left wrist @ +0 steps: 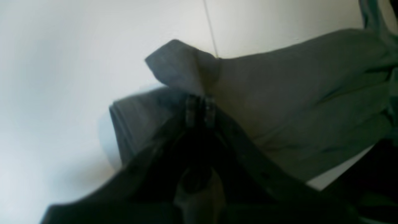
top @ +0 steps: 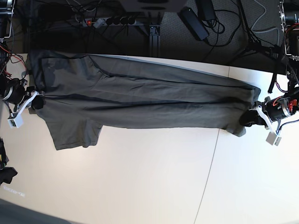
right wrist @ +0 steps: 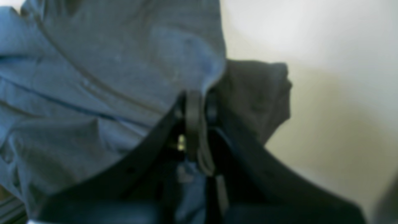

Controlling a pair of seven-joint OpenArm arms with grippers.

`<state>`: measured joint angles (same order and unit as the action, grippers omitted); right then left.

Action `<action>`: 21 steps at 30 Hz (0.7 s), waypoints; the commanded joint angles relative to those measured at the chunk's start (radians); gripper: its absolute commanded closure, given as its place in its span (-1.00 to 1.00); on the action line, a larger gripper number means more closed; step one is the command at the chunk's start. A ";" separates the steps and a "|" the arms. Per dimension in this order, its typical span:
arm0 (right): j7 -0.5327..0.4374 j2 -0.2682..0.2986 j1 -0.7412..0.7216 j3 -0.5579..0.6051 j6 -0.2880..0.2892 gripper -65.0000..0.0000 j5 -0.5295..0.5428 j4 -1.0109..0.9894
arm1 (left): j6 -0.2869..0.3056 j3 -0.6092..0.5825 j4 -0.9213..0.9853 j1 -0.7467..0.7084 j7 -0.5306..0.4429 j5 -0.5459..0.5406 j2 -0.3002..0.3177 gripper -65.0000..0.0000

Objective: Fold the T-shirt properly
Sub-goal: 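Fold the remaining shirt half over, forming a long strip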

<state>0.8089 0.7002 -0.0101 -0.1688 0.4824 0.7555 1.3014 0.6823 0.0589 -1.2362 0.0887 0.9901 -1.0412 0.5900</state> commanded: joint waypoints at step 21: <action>-0.102 -0.154 -0.360 -0.070 0.069 -0.28 -0.109 -0.360 | 0.016 0.008 -0.021 0.011 -0.010 0.014 0.020 1.00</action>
<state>0.7258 0.5209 -0.3470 -0.2306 0.4824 0.6365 0.9268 0.6823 0.0589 -1.2415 0.0830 0.9947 -1.0126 0.5903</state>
